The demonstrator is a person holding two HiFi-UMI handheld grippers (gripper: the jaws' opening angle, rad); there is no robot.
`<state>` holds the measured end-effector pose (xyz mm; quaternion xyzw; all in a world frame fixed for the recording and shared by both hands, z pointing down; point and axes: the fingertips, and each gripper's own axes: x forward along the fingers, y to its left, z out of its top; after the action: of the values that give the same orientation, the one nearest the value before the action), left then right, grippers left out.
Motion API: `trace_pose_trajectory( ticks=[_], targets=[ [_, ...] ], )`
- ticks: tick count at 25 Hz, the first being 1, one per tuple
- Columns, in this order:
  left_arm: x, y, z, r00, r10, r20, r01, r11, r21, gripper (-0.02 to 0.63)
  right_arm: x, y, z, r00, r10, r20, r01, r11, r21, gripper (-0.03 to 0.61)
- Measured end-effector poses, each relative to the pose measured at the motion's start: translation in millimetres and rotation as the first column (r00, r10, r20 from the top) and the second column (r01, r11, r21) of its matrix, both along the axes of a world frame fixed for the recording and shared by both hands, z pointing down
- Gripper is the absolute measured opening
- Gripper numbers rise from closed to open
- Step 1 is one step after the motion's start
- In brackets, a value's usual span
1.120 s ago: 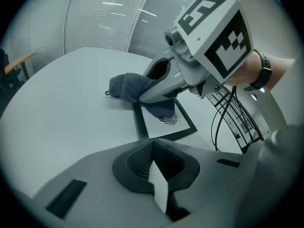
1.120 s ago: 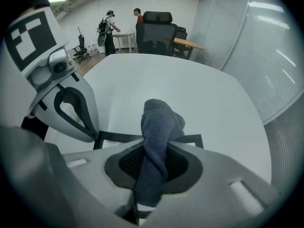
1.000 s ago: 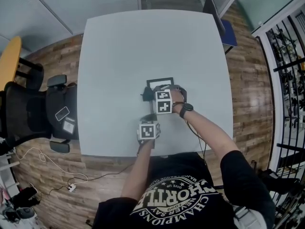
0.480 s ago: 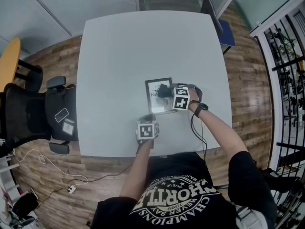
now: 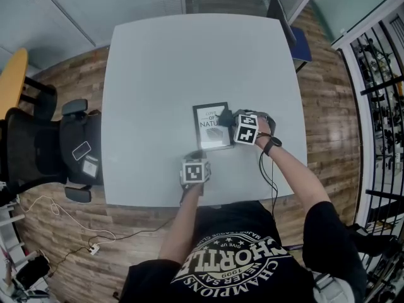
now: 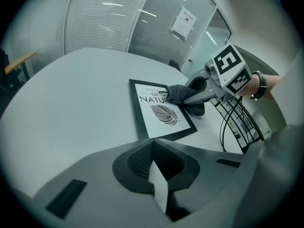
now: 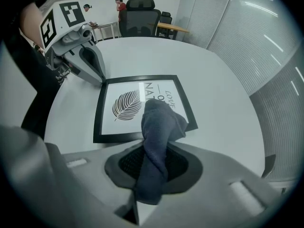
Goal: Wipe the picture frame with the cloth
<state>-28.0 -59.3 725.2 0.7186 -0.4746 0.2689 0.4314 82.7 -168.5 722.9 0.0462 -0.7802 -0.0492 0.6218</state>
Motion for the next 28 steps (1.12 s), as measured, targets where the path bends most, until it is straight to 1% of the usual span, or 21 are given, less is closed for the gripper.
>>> trace_pose_trajectory(
  ticks=[2, 4, 7, 10, 12, 15, 18, 21, 23, 28],
  targets=[
    [-1.1, 0.1, 0.9, 1.000, 0.000, 0.000, 0.000, 1.000, 0.003, -0.003, -13.0, 0.5, -4.9, 1.000, 0.008, 0.027, -0.008, 1.000, -0.003, 0.074],
    [-1.5, 0.1, 1.1, 1.000, -0.001, 0.003, 0.001, 1.000, 0.005, -0.003, -36.3, 3.8, -14.1, 0.997, -0.005, 0.081, 0.006, 1.000, -0.011, 0.074],
    [-0.2, 0.4, 0.0, 1.000, -0.003, 0.011, 0.003, 1.000, 0.007, -0.004, -76.0, 12.3, -27.1, 0.987, -0.044, 0.154, 0.048, 0.998, -0.026, 0.074],
    [0.8, -0.3, -0.6, 1.000, -0.011, 0.005, 0.011, 1.000, 0.007, -0.005, -113.5, 20.8, -33.5, 0.975, -0.089, 0.205, 0.099, 0.994, -0.037, 0.074],
    [3.1, -0.2, 0.0, 1.000, -0.014, -0.005, 0.014, 1.000, 0.003, -0.003, -132.0, 26.7, -32.9, 0.968, -0.109, 0.225, 0.122, 0.991, -0.046, 0.074],
    [8.2, 3.8, 7.0, 1.000, -0.005, -0.024, 0.004, 1.000, -0.011, -0.003, -145.5, 36.8, -21.0, 0.969, -0.136, 0.206, 0.151, 0.987, -0.060, 0.074],
    [6.4, 3.2, 7.9, 1.000, -0.009, -0.026, 0.008, 1.000, -0.009, -0.003, -146.7, 40.0, -8.8, 0.973, -0.139, 0.185, 0.154, 0.986, -0.067, 0.074],
    [5.0, 1.6, 7.0, 1.000, -0.015, -0.023, 0.015, 1.000, -0.004, -0.005, -134.8, 38.1, -6.9, 0.976, -0.117, 0.183, 0.132, 0.988, -0.074, 0.074],
    [3.4, 2.0, 4.9, 1.000, -0.023, -0.019, 0.023, 1.000, -0.005, -0.005, -118.7, 37.0, -4.2, 0.980, -0.117, 0.163, 0.131, 0.989, -0.073, 0.074],
    [1.8, 1.3, -1.2, 0.999, -0.032, -0.010, 0.032, 0.999, 0.003, -0.005, -69.7, 30.9, -4.2, 0.989, -0.079, 0.125, 0.089, 0.994, -0.070, 0.074]
  ],
)
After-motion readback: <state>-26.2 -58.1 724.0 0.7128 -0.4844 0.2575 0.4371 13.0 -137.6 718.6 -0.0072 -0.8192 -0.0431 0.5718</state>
